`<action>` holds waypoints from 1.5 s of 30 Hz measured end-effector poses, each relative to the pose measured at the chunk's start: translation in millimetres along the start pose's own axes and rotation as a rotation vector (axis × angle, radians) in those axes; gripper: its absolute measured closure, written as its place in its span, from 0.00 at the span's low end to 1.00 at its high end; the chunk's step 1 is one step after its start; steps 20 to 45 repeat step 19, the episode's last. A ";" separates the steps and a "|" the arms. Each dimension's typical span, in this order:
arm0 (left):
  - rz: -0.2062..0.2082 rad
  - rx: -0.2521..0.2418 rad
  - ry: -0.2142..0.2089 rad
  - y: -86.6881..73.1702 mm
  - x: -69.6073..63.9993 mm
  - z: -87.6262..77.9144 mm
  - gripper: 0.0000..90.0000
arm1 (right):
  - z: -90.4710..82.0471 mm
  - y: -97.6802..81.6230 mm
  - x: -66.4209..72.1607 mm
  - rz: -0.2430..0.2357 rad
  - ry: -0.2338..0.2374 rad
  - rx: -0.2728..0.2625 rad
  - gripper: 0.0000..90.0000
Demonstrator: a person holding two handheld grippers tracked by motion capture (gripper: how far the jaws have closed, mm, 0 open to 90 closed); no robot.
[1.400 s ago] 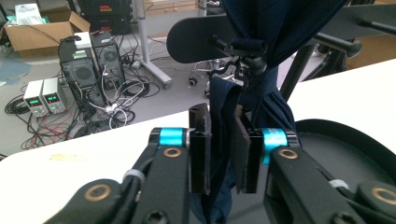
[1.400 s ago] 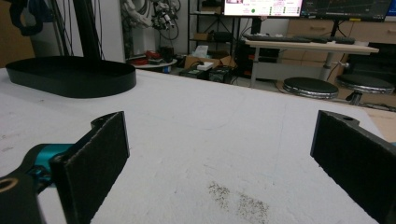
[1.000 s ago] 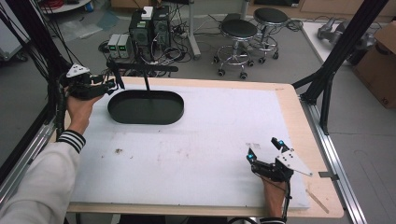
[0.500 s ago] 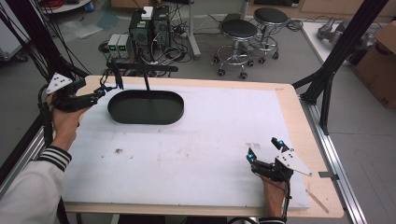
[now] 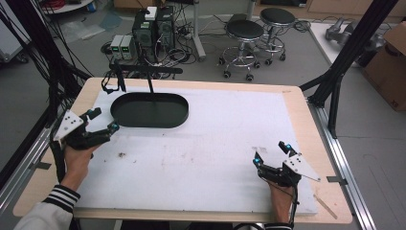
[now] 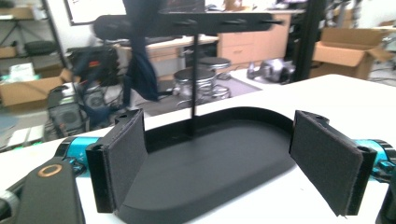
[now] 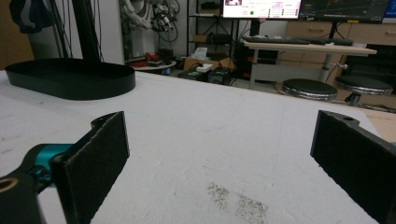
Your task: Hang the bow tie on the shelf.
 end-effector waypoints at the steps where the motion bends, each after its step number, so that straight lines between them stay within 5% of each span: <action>1: 0.000 0.000 0.000 0.0 0.0 0.0 0.21 | 0.1 0.1 -0.3 -0.002 0.000 -0.002 0.04; 7: -0.036 -0.015 -0.072 -29.3 -22.1 -12.1 0.22 | 0.2 0.1 0.0 -0.003 0.001 0.000 0.04; 15: -0.030 -0.034 -0.076 -54.2 -33.1 -19.4 0.22 | 0.6 0.1 0.5 -0.010 0.003 0.002 0.04; 19: -0.032 -0.067 -0.067 -55.0 -33.1 -22.2 0.22 | 0.5 0.1 0.6 -0.013 0.002 0.002 0.04; 45: -0.032 -0.067 -0.067 -55.0 -33.1 -22.2 0.22 | 0.5 0.1 0.6 -0.013 0.002 0.002 0.04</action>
Point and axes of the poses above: each handheld gripper's, and its own axes: z roughly forward along the jaws, y roughly out of its top, x roughly to its left, the point moved 1 cm from there along z, roughly forward along the jaws
